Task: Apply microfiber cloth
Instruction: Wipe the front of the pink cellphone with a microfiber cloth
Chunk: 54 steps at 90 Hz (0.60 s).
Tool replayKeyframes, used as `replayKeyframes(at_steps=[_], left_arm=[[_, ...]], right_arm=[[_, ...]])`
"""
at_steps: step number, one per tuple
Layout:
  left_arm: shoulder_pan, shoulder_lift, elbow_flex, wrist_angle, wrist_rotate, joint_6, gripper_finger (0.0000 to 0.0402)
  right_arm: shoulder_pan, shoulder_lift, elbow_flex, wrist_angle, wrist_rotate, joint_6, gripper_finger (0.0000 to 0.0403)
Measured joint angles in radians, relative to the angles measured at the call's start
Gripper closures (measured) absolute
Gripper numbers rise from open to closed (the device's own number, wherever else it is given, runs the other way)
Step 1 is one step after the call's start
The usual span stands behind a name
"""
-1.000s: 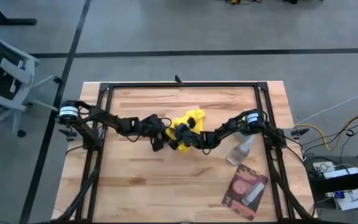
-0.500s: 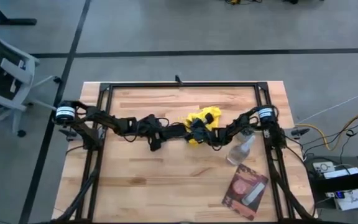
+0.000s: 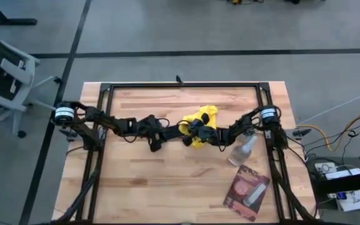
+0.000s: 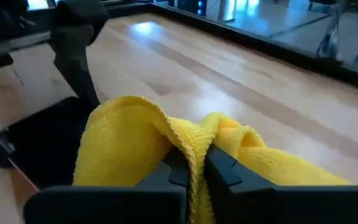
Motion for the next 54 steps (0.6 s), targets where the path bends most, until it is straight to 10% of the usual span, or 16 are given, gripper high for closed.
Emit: replayKeyframes(at_steps=[54], left_arm=[[0.0, -0.001, -0.003, 0.007, 0.001, -0.008, 0.0076]], right_arm=[[0.038, 0.137, 0.168, 0.035, -0.15, -0.019, 0.0403]])
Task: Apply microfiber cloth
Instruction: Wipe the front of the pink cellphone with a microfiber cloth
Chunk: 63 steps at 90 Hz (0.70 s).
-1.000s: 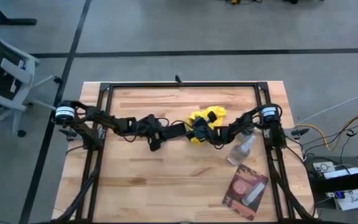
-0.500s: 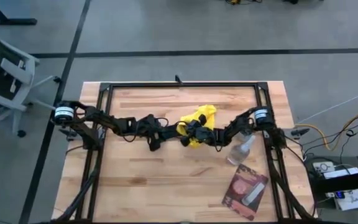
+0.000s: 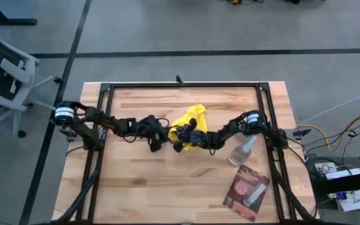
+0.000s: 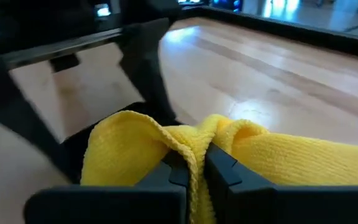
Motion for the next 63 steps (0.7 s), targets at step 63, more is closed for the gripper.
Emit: replayKeyframes(at_steps=[63], left_arm=[[0.0, 0.0, 0.0, 0.006, -0.006, -0.012, 0.0075]], right_arm=[[-0.017, -0.13, -0.184, -0.126, 0.347, 0.007, 0.0403]])
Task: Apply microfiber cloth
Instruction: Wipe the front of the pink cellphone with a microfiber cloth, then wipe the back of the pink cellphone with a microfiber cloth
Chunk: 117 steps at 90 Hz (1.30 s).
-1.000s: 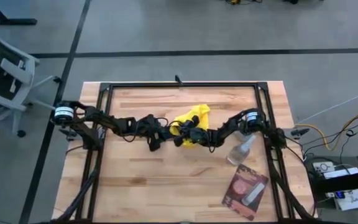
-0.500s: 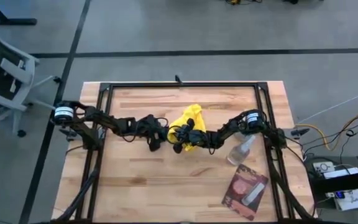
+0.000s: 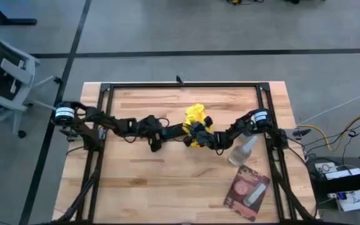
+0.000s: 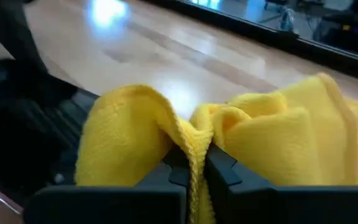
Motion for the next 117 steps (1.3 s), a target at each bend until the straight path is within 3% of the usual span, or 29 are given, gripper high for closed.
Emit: replayKeyframes(at_steps=[30, 55, 117], left_arm=[[0.0, -0.005, 0.0, -0.001, 0.0, 0.002, 0.0075], [-0.001, -0.043, 0.0, -0.003, 0.001, 0.011, 0.0075], [-0.006, -0.277, -0.003, -0.055, 0.002, 0.169, 0.0079]], right_arm=[[-0.006, -0.282, -0.027, -0.241, 0.004, -0.18, 0.0403], [-0.006, -0.456, -0.027, -0.47, 0.001, -0.214, 0.0403], [-0.003, -0.48, -0.04, -0.505, -0.022, -0.188, 0.0403]])
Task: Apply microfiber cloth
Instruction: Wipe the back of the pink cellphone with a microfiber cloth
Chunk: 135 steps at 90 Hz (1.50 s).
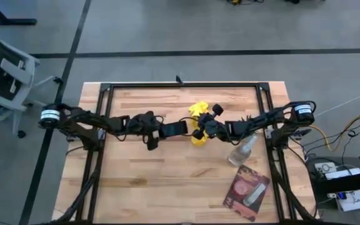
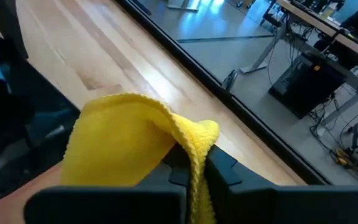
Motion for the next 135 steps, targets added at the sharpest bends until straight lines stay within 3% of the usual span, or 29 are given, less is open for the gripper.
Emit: replayKeyframes(at_steps=[45, 67, 84, 107, 119, 135], left_arm=[[-0.004, -0.15, 0.002, -0.166, 0.0, 0.086, 0.0079], [-0.009, -0.211, 0.002, -0.21, 0.053, 0.08, 0.0079], [-0.022, -0.232, -0.01, -0.213, 0.099, 0.052, 0.0079], [-0.048, -0.229, -0.01, -0.192, 0.099, 0.055, 0.008], [-0.05, -0.214, -0.011, -0.179, 0.093, 0.055, 0.008], [-0.05, -0.184, -0.011, -0.152, 0.088, 0.06, 0.008]], right_arm=[[0.0, 0.019, -0.023, -0.025, -0.072, 0.016, 0.0403], [0.008, 0.093, -0.017, -0.022, -0.196, 0.036, 0.0403], [0.021, 0.098, -0.015, -0.021, -0.388, 0.021, 0.0403], [0.059, 0.098, -0.015, -0.016, -0.446, 0.007, 0.0401], [0.076, 0.098, -0.006, -0.021, -0.459, 0.022, 0.0373], [0.095, 0.098, 0.024, -0.068, -0.458, 0.027, 0.0305]])
